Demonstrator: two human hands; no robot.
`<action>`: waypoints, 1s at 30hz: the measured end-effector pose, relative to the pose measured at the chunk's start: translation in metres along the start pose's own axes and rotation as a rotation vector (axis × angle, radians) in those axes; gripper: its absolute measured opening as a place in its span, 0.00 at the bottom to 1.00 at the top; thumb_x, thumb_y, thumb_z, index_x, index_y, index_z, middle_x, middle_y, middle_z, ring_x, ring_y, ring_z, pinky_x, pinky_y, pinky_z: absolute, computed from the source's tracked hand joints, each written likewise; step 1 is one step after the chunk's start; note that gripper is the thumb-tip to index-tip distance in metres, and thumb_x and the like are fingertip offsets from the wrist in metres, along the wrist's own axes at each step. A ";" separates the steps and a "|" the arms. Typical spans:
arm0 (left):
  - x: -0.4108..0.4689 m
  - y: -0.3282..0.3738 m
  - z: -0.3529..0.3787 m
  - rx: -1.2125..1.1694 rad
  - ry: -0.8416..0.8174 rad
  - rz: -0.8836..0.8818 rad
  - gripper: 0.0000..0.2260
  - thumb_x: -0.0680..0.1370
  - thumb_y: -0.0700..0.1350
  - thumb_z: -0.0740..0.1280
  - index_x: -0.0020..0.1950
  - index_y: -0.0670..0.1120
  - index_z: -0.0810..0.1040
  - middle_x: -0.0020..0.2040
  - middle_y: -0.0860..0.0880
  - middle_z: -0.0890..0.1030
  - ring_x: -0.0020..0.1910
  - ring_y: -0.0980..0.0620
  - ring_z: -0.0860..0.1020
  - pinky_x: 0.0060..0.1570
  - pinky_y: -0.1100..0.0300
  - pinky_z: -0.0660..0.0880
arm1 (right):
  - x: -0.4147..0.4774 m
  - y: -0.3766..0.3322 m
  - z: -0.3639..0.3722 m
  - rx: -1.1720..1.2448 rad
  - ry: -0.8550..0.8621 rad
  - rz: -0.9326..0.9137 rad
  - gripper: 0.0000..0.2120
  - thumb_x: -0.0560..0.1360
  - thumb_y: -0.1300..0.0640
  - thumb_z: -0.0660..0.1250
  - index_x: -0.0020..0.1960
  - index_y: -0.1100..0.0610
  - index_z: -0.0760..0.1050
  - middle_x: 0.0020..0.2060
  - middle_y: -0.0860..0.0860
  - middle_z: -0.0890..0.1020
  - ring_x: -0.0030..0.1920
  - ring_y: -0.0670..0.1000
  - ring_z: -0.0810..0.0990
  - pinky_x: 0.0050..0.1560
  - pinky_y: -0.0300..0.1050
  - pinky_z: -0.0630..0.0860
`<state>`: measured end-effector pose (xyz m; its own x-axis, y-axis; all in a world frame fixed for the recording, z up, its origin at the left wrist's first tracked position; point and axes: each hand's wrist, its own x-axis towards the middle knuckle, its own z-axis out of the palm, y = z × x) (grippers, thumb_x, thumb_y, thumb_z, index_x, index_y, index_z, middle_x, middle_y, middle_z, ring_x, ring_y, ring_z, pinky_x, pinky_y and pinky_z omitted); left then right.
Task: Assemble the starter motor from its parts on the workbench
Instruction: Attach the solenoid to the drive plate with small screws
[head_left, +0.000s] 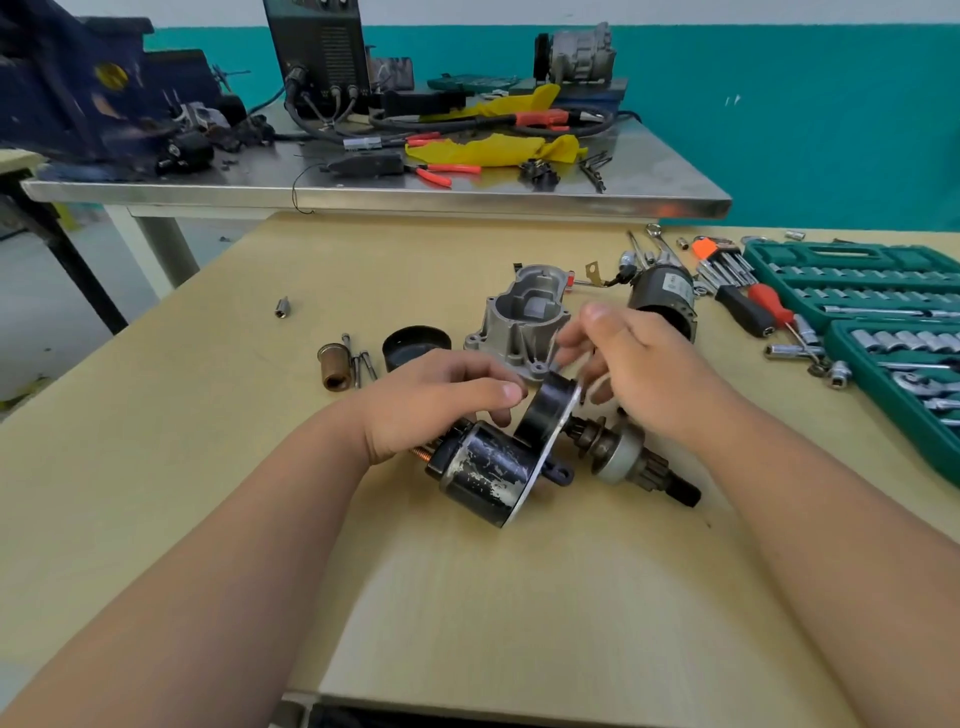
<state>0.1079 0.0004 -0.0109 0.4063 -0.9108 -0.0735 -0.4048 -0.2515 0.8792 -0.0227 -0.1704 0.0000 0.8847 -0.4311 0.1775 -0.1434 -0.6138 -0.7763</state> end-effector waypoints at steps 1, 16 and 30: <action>0.000 0.000 0.000 -0.012 -0.008 -0.006 0.18 0.67 0.61 0.67 0.53 0.57 0.81 0.45 0.57 0.83 0.42 0.58 0.79 0.47 0.58 0.73 | -0.002 0.002 -0.004 -0.058 -0.053 0.020 0.20 0.80 0.39 0.47 0.47 0.43 0.76 0.43 0.43 0.81 0.40 0.39 0.79 0.43 0.40 0.72; 0.000 -0.002 -0.001 -0.083 -0.132 -0.045 0.30 0.65 0.62 0.70 0.65 0.54 0.76 0.58 0.51 0.83 0.56 0.53 0.82 0.60 0.51 0.76 | -0.010 -0.004 0.000 -0.017 -0.128 -0.008 0.38 0.68 0.29 0.42 0.66 0.46 0.72 0.56 0.40 0.76 0.58 0.42 0.72 0.52 0.33 0.64; 0.001 0.000 -0.017 0.152 0.421 0.028 0.09 0.72 0.61 0.68 0.45 0.58 0.80 0.38 0.59 0.82 0.33 0.62 0.79 0.32 0.68 0.73 | -0.006 0.009 -0.011 -0.334 -0.095 -0.135 0.24 0.71 0.32 0.47 0.56 0.40 0.74 0.39 0.37 0.78 0.41 0.34 0.76 0.39 0.38 0.71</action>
<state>0.1217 0.0048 -0.0029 0.6790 -0.7130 0.1752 -0.5234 -0.3027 0.7965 -0.0340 -0.1806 -0.0016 0.9404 -0.2779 0.1962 -0.1455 -0.8499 -0.5065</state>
